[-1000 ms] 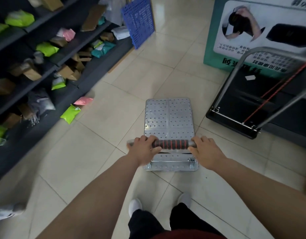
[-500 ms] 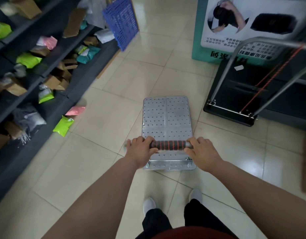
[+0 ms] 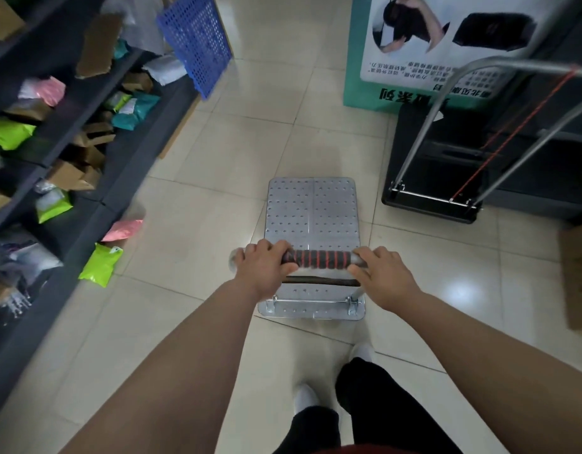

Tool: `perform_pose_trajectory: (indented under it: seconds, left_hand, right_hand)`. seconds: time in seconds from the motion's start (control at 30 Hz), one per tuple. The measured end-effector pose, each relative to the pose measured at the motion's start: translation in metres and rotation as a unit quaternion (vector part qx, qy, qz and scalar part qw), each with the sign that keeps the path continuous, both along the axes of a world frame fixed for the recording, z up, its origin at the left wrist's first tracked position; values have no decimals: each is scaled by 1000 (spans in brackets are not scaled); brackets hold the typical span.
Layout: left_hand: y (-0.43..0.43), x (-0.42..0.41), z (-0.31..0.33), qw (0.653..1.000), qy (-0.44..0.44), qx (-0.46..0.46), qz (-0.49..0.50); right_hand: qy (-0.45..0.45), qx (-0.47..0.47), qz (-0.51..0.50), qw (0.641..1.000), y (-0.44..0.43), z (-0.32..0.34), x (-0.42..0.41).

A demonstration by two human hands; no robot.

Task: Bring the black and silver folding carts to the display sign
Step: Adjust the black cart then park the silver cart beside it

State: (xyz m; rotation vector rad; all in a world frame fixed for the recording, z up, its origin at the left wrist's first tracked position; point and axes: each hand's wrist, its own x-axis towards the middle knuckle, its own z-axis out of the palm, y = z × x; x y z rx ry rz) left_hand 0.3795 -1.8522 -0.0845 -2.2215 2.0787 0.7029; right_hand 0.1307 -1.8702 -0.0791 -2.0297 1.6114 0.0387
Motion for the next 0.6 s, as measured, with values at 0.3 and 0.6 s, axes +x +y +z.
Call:
perform_pose_trajectory:
  seconds: [0.3, 0.6]
  left_hand:
    - [-84, 39, 4, 998, -13, 53, -14]
    - [-144, 80, 5, 998, 10, 50, -39]
  right_hand:
    - [8, 8, -7, 1000, -74, -7, 32]
    - [8, 13, -42, 999, -116, -2, 71]
